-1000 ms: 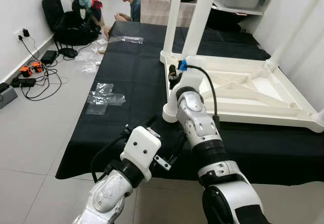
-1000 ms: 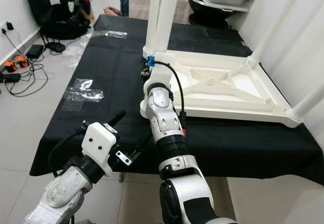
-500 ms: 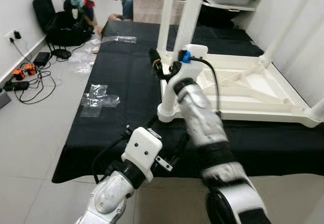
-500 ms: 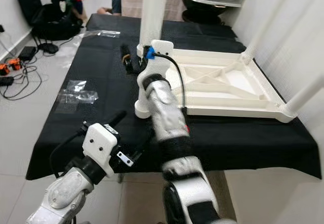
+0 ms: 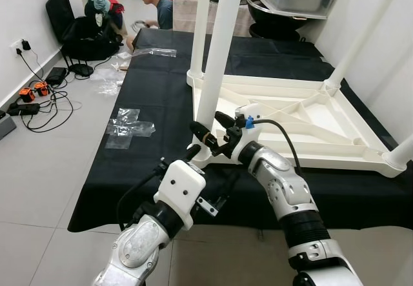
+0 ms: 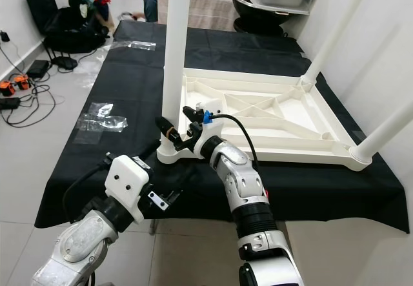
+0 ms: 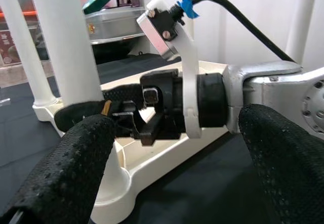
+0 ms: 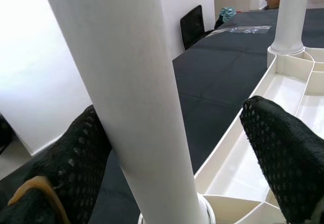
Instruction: Building children table
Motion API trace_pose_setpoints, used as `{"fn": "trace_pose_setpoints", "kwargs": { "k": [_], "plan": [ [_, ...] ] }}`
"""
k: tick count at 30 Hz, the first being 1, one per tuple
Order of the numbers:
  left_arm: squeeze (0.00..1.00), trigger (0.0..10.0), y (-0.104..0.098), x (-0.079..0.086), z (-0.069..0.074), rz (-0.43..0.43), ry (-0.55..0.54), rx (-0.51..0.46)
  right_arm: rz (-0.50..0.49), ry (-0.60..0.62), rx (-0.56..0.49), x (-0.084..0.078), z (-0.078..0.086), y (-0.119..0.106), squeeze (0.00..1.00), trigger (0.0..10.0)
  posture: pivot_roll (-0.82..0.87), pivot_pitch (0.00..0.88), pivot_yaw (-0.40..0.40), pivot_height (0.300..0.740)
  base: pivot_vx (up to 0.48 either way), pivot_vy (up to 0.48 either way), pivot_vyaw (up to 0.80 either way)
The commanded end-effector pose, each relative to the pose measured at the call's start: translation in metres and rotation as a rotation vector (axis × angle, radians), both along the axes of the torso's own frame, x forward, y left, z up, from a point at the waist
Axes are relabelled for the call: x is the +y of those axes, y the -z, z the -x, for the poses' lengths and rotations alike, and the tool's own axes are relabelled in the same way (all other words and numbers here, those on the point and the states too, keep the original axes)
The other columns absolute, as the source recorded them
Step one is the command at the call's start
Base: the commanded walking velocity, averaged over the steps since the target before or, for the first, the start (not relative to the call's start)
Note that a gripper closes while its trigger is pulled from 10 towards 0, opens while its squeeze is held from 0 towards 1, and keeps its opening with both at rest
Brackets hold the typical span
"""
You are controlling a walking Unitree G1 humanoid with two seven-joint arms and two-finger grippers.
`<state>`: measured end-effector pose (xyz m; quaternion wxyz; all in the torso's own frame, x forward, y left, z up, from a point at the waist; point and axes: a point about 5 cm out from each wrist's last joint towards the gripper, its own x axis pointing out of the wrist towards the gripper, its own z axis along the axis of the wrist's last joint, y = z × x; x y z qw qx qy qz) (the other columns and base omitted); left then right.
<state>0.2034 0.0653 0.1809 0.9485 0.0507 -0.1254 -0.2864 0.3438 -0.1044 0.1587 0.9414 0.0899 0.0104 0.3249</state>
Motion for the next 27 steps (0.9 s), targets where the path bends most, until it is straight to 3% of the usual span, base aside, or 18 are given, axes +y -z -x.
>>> {"fn": "trace_pose_setpoints", "kwargs": {
  "k": [1, 3, 5, 10, 14, 19, 20, 22, 23, 24, 25, 26, 27],
  "plan": [
    [0.00, 10.0, 0.002, -0.001, -0.001, 0.001, 0.007, 0.010, -0.011, 0.031, 0.014, -0.009, -0.001, 0.002, 0.00, 10.0, 0.07, 0.011, -0.108, 0.740, 0.000, 0.000, 0.00],
    [0.00, 10.0, 0.001, 0.005, -0.008, -0.022, -0.008, -0.004, 0.038, 0.139, 0.050, -0.033, -0.004, 0.011, 0.00, 10.0, 0.07, 0.011, -0.103, 0.740, 0.000, 0.000, 0.00],
    [0.00, 10.0, 0.001, 0.005, -0.008, -0.022, -0.008, -0.004, 0.038, 0.139, 0.050, -0.033, -0.004, 0.011, 0.00, 10.0, 0.07, 0.011, -0.103, 0.740, 0.000, 0.000, 0.00],
    [0.00, 10.0, -0.001, 0.015, -0.019, -0.056, -0.019, -0.019, 0.141, 0.110, 0.127, -0.058, 0.005, 0.033, 0.00, 10.0, 0.06, 0.000, -0.097, 0.740, 0.000, 0.000, 0.00],
    [0.00, 10.0, 0.000, 0.020, -0.022, -0.074, -0.015, -0.020, 0.166, 0.132, 0.175, -0.074, 0.008, 0.044, 0.00, 10.0, 0.06, 0.000, -0.093, 0.740, 0.000, 0.000, 0.00],
    [0.00, 10.0, 0.002, 0.021, -0.022, -0.086, -0.014, -0.018, 0.044, -0.218, 0.217, -0.063, 0.037, 0.040, 0.00, 10.0, 0.06, 0.001, -0.094, 0.740, 0.000, 0.000, 0.00],
    [0.00, 10.0, 0.002, 0.021, -0.022, -0.086, -0.014, -0.018, 0.044, -0.218, 0.217, -0.063, 0.037, 0.040, 0.00, 10.0, 0.06, 0.001, -0.094, 0.740, 0.000, 0.000, 0.00],
    [0.00, 10.0, 0.002, 0.021, -0.021, -0.084, -0.015, -0.016, 0.155, -0.311, 0.229, -0.068, 0.047, 0.044, 0.00, 10.0, 0.06, 0.015, -0.095, 0.740, 0.000, 0.000, 0.00],
    [0.00, 10.0, 0.001, 0.021, -0.021, -0.083, -0.014, -0.017, 0.248, -0.255, 0.230, -0.077, 0.043, 0.050, 0.00, 10.0, 0.06, 0.018, -0.098, 0.740, 0.000, 0.000, 0.00],
    [0.00, 10.0, 0.001, 0.021, -0.022, -0.082, -0.016, -0.018, 0.353, -0.103, 0.257, -0.094, 0.032, 0.055, 0.00, 10.0, 0.06, 0.022, -0.095, 0.740, 0.000, 0.000, 0.00],
    [0.00, 10.0, 0.000, 0.021, -0.022, -0.081, -0.017, -0.020, 0.416, 0.007, 0.274, -0.106, 0.025, 0.058, 0.00, 10.0, 0.06, 0.022, -0.094, 0.740, 0.000, 0.000, 0.00],
    [0.00, 10.0, 0.000, 0.021, -0.022, -0.081, -0.017, -0.020, 0.416, 0.007, 0.274, -0.106, 0.025, 0.058, 0.00, 10.0, 0.06, 0.022, -0.094, 0.740, 0.000, 0.000, 0.00],
    [0.00, 10.0, 0.000, 0.022, -0.024, -0.083, -0.016, -0.021, 0.476, 0.121, 0.260, -0.119, 0.018, 0.058, 0.00, 10.0, 0.06, 0.022, -0.094, 0.740, 0.000, 0.000, 0.00]
  ]
}}
